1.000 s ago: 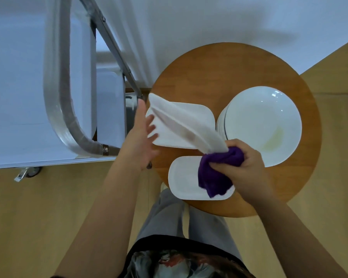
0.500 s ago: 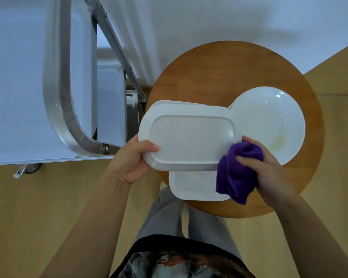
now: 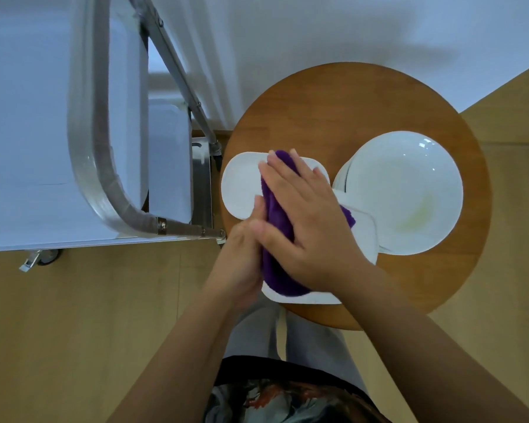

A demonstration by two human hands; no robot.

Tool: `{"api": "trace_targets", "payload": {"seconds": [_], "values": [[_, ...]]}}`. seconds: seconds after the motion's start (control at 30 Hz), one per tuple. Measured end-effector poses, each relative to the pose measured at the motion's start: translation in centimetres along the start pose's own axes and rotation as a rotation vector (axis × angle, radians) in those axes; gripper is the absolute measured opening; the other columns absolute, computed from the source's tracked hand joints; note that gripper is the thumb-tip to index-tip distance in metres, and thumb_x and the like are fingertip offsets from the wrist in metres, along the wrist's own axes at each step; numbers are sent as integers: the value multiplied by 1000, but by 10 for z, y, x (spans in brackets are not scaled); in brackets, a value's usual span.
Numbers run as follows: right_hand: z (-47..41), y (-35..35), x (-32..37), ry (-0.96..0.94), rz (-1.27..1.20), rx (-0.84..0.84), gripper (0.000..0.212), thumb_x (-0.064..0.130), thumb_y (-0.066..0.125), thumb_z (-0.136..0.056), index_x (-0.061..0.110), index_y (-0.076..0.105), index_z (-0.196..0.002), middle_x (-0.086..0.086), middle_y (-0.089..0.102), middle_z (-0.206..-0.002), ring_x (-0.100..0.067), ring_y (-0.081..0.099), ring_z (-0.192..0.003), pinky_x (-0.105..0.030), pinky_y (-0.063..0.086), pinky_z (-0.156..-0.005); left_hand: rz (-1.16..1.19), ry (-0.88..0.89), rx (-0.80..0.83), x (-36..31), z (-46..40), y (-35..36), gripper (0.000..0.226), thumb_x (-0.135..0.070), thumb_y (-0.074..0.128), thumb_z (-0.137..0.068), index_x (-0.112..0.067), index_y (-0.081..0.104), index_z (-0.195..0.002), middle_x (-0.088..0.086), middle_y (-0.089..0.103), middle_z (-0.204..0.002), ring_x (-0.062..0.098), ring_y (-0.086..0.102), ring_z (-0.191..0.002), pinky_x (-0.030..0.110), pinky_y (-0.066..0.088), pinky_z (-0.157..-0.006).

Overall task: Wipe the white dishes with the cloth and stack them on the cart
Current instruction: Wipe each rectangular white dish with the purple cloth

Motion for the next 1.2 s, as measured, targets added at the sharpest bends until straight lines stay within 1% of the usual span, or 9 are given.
{"api": "trace_targets", "payload": {"seconds": [0.1, 0.3, 0.43, 0.6, 0.77, 0.9, 0.97, 1.03, 1.2], "values": [[-16, -8, -16, 21, -32, -41, 44, 34, 44, -89, 13, 54, -127, -3, 58, -127, -19, 49, -118, -28, 24, -106, -46, 55, -55, -1, 6, -4, 45, -55, 42, -80, -29, 65, -109, -3, 73, -96, 17, 68, -98, 22, 55, -66], [7, -18, -86, 303, -129, -167, 46, 37, 37, -88, 20, 51, -128, 3, 57, -119, -11, 48, -105, -29, 40, -90, -5, 125, -73, -25, 8, -17, 29, -60, 47, -69, -47, 73, -69, -11, 74, -76, 6, 71, -69, 19, 53, -52], [28, -11, -97, 434, -153, -228, 52, 41, 36, -88, 23, 43, -136, 8, 50, -132, -4, 42, -114, -26, 35, -94, 98, 100, -91, -19, 7, -27, 35, -61, 51, -80, -37, 76, -84, -2, 76, -91, 15, 72, -83, 27, 57, -60], [51, 17, -81, 677, -163, -323, 53, 28, 43, -97, 19, 28, -147, 2, 31, -152, -16, 28, -138, -23, 20, -109, 288, 60, -260, -7, 3, -24, 53, -57, 43, -78, -22, 64, -112, 8, 72, -108, 24, 70, -97, 34, 59, -66], [47, 30, -8, 361, -81, -474, 49, 26, 44, -87, 10, 51, -133, -7, 50, -138, -23, 44, -130, -39, 30, -108, 434, -103, -242, 8, 2, -8, 64, -64, 31, -91, -17, 55, -128, 13, 66, -120, 30, 66, -107, 44, 56, -84], [51, 29, 9, -31, -21, -426, 39, 23, 52, -83, 11, 66, -117, -5, 61, -125, -19, 53, -121, -36, 37, -106, 499, -100, -197, 5, 5, -14, 64, -66, 30, -92, -16, 60, -117, 14, 71, -109, 29, 70, -97, 43, 59, -74], [61, 26, 1, -159, 50, -413, 35, 21, 52, -84, 10, 67, -114, -5, 62, -123, -20, 55, -120, -38, 40, -104, 495, -93, -158, 3, 5, -12, 67, -65, 22, -94, -15, 59, -120, 15, 69, -114, 29, 67, -103, 43, 57, -82], [70, 17, -16, -173, 98, -466, 35, 16, 51, -83, 9, 67, -113, -6, 62, -123, -22, 56, -118, -41, 40, -103, 453, -18, -132, 0, 6, -13, 66, -59, 15, -97, -16, 55, -127, 12, 65, -123, 26, 64, -111, 41, 54, -88], [96, -7, -71, 85, -61, -506, 36, 15, 43, -85, 3, 64, -112, -13, 64, -116, -25, 57, -110, -38, 46, -96, 250, 106, -123, 3, 22, -33, 54, -56, 25, -94, -25, 59, -122, 1, 69, -117, 17, 65, -108, 29, 57, -75]]}}
Point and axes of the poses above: each hand's wrist, its own z-axis away from the middle knuckle, its own y-axis out of the palm, x = y × z, the point moved 7 cm from there along -z, towards the middle knuckle
